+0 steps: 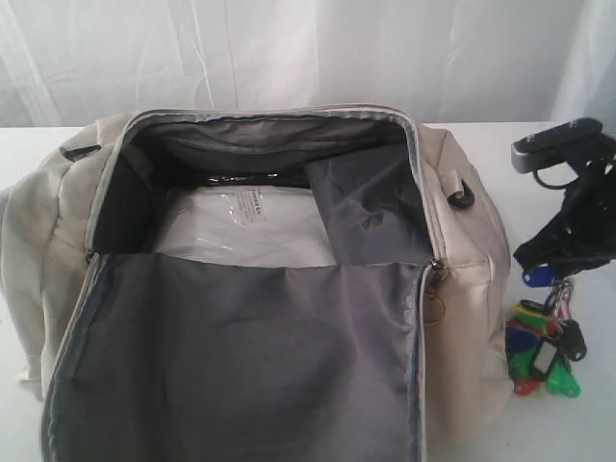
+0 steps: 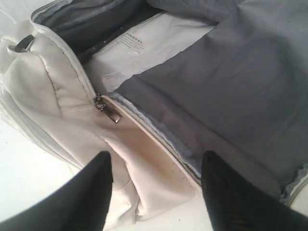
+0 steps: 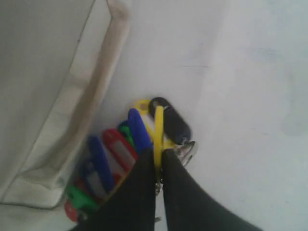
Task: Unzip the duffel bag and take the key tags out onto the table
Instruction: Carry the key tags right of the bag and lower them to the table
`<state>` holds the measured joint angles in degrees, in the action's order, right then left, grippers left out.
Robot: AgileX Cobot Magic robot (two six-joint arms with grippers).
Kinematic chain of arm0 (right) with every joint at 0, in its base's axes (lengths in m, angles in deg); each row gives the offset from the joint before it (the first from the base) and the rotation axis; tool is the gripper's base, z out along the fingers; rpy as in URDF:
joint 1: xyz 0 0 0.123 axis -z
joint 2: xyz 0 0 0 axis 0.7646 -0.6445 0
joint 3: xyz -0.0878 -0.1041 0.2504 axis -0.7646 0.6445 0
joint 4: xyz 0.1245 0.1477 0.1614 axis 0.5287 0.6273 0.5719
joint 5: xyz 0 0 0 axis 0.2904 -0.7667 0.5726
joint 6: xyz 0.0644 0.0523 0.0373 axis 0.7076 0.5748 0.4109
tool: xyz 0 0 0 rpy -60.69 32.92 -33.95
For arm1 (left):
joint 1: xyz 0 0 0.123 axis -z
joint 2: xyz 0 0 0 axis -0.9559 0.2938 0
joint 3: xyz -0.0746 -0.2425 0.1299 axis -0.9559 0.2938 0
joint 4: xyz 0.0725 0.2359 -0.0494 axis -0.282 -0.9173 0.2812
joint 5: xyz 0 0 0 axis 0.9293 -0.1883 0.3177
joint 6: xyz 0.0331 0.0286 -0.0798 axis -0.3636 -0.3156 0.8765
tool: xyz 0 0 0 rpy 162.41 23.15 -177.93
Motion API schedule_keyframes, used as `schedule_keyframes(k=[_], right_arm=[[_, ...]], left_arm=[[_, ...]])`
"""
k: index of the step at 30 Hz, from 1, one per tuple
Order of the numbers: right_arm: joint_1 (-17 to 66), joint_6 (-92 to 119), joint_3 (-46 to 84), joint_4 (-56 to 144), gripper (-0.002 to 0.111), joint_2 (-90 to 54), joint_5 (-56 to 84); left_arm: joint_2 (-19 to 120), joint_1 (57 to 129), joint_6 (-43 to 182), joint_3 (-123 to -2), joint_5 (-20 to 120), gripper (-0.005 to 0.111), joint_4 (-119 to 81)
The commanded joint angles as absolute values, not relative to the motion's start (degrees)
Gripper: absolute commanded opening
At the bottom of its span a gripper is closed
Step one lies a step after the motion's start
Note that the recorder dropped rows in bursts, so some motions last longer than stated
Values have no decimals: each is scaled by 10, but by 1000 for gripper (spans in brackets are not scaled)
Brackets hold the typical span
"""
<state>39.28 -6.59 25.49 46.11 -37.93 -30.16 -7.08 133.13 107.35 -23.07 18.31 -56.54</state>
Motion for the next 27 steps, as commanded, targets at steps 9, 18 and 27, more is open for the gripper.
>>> schedule_keyframes(k=[9, 18, 27], right_arm=[[345, -346, 269, 878, 0, -489, -260], [235, -412, 269, 961, 0, -533, -199], [179, -412, 213, 983, 0, -539, -208]], left_arm=[[-73, 1330, 1079, -227, 182, 59, -573], [-73, 1330, 1079, -227, 182, 59, -575], [-73, 1330, 1079, -227, 182, 59, -576]])
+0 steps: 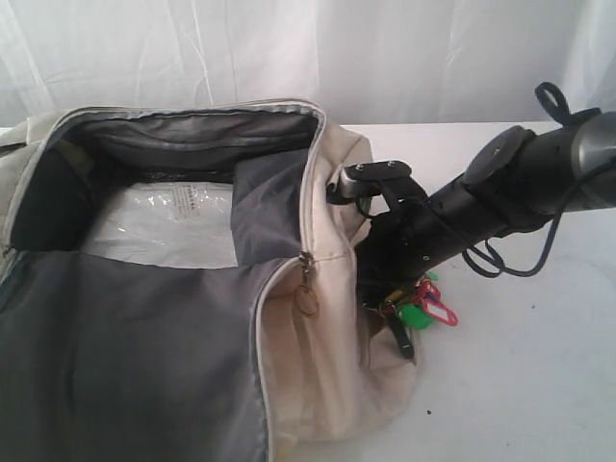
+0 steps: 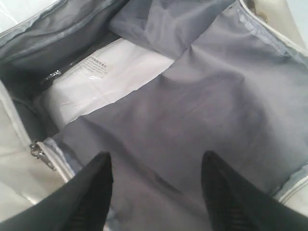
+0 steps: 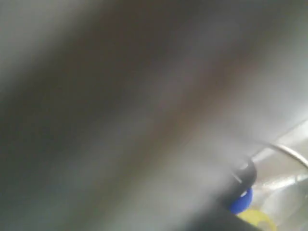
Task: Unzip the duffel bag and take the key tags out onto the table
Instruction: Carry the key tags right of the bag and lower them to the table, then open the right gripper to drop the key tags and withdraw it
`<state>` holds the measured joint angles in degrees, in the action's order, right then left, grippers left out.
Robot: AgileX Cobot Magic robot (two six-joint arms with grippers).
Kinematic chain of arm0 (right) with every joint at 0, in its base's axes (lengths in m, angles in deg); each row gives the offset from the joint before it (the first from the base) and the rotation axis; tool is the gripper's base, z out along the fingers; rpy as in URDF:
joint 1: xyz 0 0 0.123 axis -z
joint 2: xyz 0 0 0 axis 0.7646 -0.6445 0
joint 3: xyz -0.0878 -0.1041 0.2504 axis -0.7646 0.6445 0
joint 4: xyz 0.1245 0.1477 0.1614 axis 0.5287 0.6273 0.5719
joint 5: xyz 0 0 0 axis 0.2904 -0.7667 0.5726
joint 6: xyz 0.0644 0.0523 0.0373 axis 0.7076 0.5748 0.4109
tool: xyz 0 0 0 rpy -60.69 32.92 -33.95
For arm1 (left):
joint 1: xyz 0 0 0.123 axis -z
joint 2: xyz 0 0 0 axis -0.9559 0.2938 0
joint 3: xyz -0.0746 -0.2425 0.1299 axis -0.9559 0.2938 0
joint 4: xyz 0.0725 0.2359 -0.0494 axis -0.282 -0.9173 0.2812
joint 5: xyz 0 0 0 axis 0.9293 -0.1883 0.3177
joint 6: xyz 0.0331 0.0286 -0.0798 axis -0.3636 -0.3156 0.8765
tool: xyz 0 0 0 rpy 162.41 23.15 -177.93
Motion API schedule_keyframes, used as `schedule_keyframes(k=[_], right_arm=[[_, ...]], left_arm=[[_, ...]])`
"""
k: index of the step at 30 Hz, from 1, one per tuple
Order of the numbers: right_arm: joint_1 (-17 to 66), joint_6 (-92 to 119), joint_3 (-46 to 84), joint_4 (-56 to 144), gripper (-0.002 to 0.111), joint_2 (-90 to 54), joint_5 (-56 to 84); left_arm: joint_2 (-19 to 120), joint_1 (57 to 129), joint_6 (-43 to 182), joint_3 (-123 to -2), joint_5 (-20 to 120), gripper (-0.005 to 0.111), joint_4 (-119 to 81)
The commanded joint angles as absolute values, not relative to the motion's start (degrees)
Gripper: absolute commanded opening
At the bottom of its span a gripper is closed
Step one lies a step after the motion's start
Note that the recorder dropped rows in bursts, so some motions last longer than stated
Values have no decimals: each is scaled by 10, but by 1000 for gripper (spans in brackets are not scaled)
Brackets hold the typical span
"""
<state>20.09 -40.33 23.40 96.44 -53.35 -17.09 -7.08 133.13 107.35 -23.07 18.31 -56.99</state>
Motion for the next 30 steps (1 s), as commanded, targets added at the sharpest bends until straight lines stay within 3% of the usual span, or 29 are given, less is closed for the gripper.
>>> schedule_keyframes(k=[1, 8, 12, 17, 24, 30], right_arm=[[179, -412, 211, 983, 0, -539, -210], [181, -412, 207, 966, 0, -526, -230], [185, -375, 207, 860, 0, -487, -235], [247, -254, 207, 678, 0, -424, -277], [313, -253, 207, 637, 0, -392, -318], [319, -228, 207, 577, 0, -392, -308]], left_arm=[[-73, 1330, 1079, -227, 182, 59, -576], [-73, 1330, 1079, -227, 182, 59, -577], [-73, 1330, 1079, -227, 182, 59, -577], [-73, 1330, 1079, -227, 182, 59, -577], [-73, 1330, 1079, -227, 182, 59, -577], [-73, 1330, 1079, -227, 182, 59, -577]])
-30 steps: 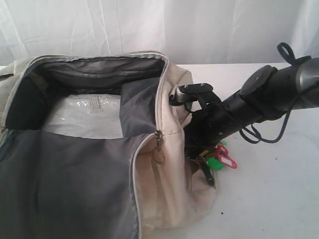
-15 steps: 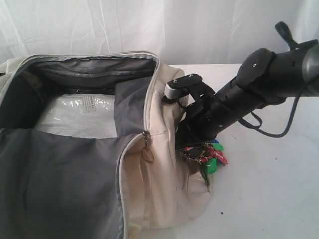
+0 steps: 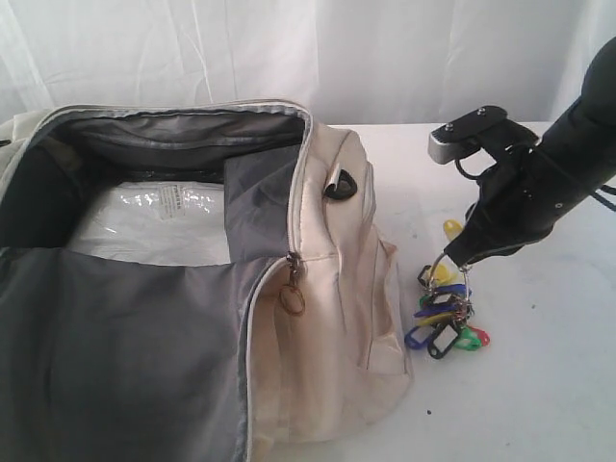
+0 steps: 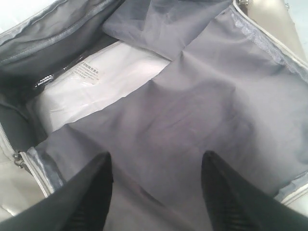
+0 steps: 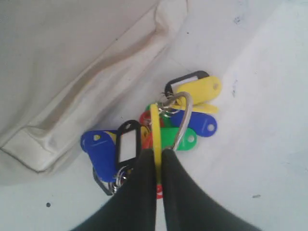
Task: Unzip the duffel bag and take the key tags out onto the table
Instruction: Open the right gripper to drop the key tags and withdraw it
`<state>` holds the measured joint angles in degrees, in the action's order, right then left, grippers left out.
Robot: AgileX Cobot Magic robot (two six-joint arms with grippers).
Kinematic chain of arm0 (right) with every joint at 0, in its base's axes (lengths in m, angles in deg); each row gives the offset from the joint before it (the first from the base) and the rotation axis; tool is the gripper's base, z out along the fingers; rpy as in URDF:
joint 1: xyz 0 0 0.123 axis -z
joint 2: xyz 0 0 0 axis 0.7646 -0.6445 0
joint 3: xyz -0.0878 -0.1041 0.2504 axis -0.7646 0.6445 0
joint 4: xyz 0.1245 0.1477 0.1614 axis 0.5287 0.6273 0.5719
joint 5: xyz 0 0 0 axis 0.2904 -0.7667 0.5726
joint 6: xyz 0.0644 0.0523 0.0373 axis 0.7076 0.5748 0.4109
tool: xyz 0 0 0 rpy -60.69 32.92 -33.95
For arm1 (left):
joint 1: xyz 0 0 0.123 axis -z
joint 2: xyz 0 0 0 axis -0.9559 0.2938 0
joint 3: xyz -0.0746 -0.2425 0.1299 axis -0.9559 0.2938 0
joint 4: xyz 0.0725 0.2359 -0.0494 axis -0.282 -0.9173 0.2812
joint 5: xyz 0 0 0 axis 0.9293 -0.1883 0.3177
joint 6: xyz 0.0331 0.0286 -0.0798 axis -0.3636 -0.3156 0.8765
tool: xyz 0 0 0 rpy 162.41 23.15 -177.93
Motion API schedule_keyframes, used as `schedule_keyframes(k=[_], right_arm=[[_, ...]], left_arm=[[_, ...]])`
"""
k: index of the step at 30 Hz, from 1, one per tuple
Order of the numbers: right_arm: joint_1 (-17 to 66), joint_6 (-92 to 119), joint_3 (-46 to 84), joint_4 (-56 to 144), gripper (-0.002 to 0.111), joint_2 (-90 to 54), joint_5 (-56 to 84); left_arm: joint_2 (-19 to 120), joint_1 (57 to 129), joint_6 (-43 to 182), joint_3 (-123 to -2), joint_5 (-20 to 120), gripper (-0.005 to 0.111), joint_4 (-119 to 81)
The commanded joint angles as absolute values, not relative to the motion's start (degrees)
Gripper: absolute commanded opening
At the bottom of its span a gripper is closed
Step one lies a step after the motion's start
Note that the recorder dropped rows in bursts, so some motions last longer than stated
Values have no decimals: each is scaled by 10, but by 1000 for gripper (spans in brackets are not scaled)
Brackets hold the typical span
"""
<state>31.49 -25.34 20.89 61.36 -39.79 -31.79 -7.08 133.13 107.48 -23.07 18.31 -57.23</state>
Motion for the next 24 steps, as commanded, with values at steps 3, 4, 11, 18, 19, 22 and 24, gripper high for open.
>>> schedule_keyframes(k=[3, 4, 11, 18, 19, 22, 24], right_arm=[[319, -197, 207, 556, 0, -392, -296], [319, -197, 207, 551, 0, -392, -292], [319, -152, 207, 536, 11, -392, -258], [319, -122, 207, 535, 50, -391, -234], [319, -122, 207, 535, 52, -391, -234], [319, -119, 207, 535, 52, -386, -239], [319, -118, 207, 535, 52, -379, -242]], left_arm=[[-73, 1330, 1079, -227, 182, 59, -577], [-73, 1330, 1079, -227, 182, 59, -577], [-73, 1330, 1079, -227, 182, 59, -577], [-73, 1330, 1079, -227, 182, 59, -577], [-73, 1330, 1079, -227, 182, 59, -577], [-73, 1330, 1079, -227, 182, 59, -577], [-73, 1330, 1079, -227, 182, 59, -577]])
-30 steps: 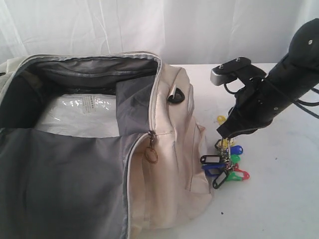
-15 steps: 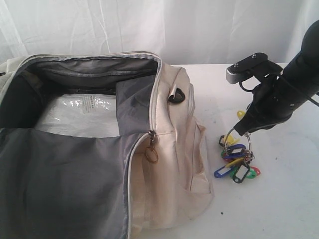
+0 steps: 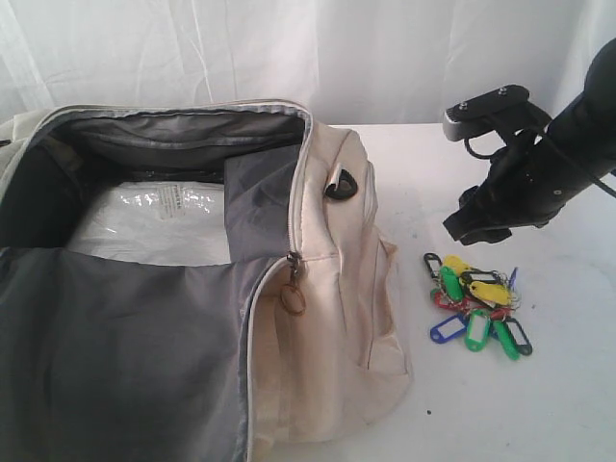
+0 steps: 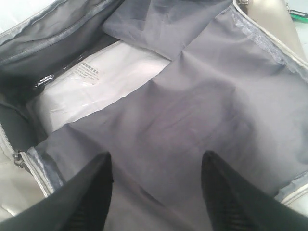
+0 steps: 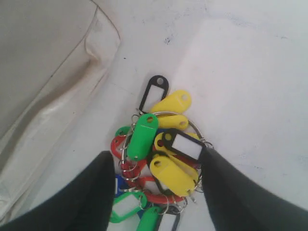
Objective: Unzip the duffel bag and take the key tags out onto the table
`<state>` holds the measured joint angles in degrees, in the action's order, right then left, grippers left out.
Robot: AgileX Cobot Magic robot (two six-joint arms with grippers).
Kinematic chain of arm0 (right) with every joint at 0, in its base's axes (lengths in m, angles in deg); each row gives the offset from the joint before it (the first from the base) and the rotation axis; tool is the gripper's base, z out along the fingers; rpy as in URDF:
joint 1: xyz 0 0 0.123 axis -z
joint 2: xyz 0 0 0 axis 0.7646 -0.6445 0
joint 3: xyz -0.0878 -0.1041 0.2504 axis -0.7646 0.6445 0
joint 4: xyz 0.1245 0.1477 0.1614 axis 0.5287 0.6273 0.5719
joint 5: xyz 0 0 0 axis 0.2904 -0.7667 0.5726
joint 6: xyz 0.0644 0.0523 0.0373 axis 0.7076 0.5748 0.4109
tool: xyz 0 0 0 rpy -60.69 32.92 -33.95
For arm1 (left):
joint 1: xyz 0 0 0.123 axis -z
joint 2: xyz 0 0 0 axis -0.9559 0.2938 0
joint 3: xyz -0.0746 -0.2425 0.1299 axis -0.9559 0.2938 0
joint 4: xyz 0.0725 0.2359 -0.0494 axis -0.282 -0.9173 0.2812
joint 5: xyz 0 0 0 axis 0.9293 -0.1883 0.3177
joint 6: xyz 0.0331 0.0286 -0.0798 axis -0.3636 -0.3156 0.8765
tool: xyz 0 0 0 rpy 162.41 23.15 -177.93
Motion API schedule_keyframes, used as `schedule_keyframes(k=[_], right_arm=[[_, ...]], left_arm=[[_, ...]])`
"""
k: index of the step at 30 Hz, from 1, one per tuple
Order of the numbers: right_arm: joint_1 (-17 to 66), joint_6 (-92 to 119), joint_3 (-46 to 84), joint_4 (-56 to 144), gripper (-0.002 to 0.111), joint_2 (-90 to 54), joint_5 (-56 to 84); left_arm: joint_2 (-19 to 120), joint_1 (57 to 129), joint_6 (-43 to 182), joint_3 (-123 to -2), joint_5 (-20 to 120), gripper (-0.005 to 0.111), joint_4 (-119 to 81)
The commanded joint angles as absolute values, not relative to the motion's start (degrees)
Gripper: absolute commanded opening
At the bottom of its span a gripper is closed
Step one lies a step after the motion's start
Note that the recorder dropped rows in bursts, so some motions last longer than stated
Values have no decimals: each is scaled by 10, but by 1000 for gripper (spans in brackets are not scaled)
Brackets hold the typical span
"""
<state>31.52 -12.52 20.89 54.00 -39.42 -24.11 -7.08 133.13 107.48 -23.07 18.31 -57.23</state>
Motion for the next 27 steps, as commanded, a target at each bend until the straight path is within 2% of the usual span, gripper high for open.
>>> schedule_keyframes(k=[1, 12, 21, 23, 27], right_arm=[[321, -118, 207, 535, 52, -375, -244], [330, -118, 214, 538, 49, -258, -253], [330, -136, 322, 604, 49, -104, -105], [330, -136, 362, 610, 48, -63, -61], [330, -136, 443, 628, 45, 17, 26]], left_arm=[[-73, 1330, 1079, -227, 182, 59, -577], [-73, 1330, 1096, -227, 196, 59, -576], [-73, 1330, 1143, -227, 347, 58, -576], [-72, 1330, 1156, -227, 356, 54, -575], [-72, 1330, 1166, -227, 371, 39, -575]])
